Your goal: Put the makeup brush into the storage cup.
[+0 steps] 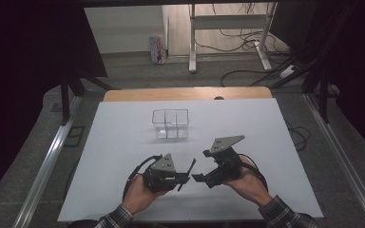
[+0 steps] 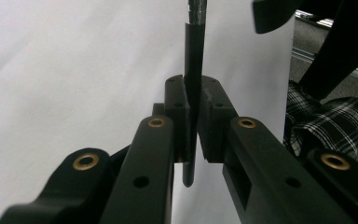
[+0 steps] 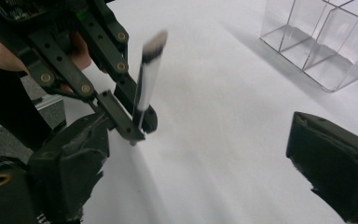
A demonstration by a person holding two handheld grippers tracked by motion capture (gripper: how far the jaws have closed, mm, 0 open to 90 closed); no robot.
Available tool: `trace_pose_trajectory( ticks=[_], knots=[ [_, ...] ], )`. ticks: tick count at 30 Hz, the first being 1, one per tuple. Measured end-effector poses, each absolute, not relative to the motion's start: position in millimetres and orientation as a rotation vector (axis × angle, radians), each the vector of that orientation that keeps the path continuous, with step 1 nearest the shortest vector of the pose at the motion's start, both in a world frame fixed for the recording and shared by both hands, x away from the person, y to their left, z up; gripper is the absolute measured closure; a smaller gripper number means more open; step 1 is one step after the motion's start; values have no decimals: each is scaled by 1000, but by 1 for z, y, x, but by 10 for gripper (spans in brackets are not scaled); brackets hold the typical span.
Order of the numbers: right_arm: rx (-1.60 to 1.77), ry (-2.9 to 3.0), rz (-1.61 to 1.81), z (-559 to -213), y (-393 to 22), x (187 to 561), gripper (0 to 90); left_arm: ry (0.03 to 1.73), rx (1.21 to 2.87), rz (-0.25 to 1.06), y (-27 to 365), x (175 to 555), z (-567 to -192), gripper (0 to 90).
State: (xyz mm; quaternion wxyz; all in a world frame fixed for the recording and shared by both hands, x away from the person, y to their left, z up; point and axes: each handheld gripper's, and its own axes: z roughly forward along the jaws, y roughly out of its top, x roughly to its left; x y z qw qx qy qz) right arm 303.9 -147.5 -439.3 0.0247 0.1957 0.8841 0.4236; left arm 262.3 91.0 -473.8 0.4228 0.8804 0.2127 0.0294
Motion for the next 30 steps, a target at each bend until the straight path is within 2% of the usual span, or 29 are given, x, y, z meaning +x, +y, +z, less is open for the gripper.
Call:
trace_pose_trajectory(
  ticks=[14,30],
  knots=[
    [653,2745,1263,-444,-154,305,0,591,2199,95,100,265,-473,834],
    [690,2681,1209,-449,-173,301,0,670,2172,112,113,270,-471,833]
  ],
)
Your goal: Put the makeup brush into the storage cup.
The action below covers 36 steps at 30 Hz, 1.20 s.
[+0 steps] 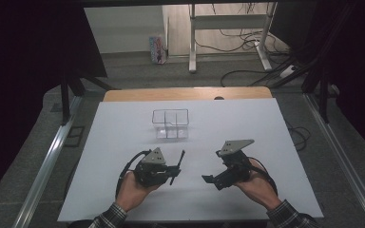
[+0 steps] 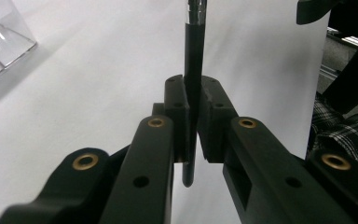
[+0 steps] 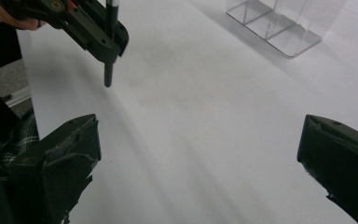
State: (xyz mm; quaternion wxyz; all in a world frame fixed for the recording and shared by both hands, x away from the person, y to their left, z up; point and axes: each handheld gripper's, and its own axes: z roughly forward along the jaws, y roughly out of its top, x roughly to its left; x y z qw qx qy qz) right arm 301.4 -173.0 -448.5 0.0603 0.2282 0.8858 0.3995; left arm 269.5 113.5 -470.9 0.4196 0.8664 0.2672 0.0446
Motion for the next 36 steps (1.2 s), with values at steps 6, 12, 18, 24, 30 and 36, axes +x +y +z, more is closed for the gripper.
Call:
trace_pose_trajectory(
  ticks=[6,12,18,24,30,36],
  knots=[
    [704,2640,1168,-450,-180,299,0,688,2170,123,119,272,-469,833],
    [713,2600,1135,-451,-188,297,0,712,2158,141,126,276,-467,833],
    [730,2575,1099,-453,-195,294,0,742,2131,139,131,281,-465,833],
    [766,2547,1062,-456,-205,292,0,755,2125,154,134,284,-463,833],
    [798,2526,1057,-456,-214,290,0,773,2116,166,137,288,-462,833],
    [834,2510,1046,-458,-222,288,0,798,2099,172,141,293,-462,832]
  ],
)
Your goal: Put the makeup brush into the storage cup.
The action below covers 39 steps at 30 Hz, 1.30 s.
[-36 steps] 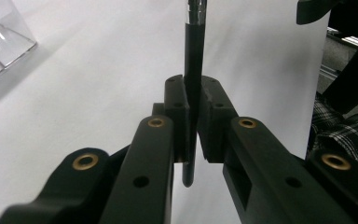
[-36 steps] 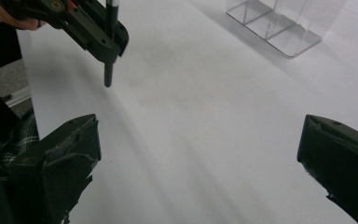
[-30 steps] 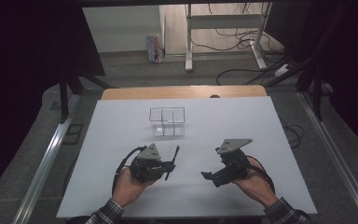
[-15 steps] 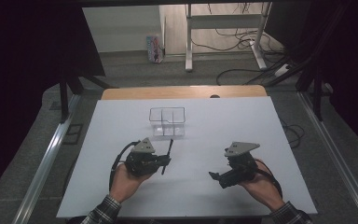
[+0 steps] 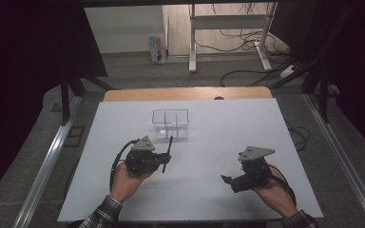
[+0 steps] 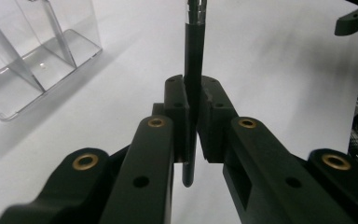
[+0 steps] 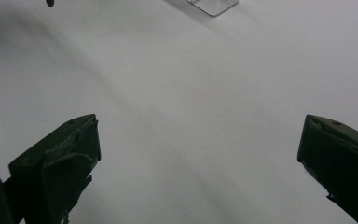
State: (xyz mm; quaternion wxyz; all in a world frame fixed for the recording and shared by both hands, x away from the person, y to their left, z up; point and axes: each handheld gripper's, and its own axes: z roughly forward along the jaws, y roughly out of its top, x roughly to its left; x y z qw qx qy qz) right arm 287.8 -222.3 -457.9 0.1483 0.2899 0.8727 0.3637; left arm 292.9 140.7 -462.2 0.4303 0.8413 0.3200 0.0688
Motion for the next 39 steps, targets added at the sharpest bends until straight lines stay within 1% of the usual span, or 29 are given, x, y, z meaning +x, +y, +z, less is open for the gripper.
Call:
trace_pose_trajectory(
  ticks=[13,26,39],
  knots=[
    [905,2469,1010,-462,-247,283,0,843,2063,208,148,306,-458,833],
    [951,2463,976,-468,-260,274,0,917,2036,244,150,324,-452,833],
    [982,2456,944,-472,-273,266,0,948,1997,268,153,341,-442,833]
  ],
)
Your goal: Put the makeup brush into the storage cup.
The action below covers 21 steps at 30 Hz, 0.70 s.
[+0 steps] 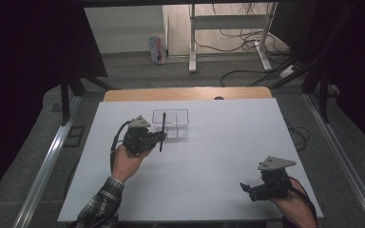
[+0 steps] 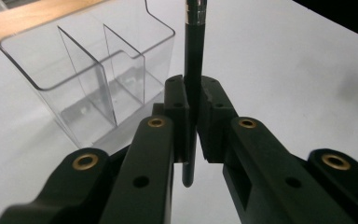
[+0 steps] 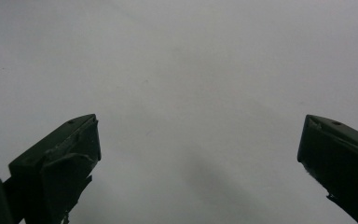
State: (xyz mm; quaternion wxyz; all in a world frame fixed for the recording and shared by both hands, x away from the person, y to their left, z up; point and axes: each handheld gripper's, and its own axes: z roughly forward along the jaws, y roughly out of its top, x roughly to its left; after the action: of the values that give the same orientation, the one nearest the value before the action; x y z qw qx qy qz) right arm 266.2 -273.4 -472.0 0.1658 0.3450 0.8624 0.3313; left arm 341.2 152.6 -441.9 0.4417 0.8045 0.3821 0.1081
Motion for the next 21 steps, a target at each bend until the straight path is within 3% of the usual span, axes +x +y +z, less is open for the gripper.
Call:
trace_pose_trajectory(
  ticks=[21],
  knots=[
    [1031,2433,941,-473,-281,262,0,964,1949,337,147,370,-417,833]
  ],
)
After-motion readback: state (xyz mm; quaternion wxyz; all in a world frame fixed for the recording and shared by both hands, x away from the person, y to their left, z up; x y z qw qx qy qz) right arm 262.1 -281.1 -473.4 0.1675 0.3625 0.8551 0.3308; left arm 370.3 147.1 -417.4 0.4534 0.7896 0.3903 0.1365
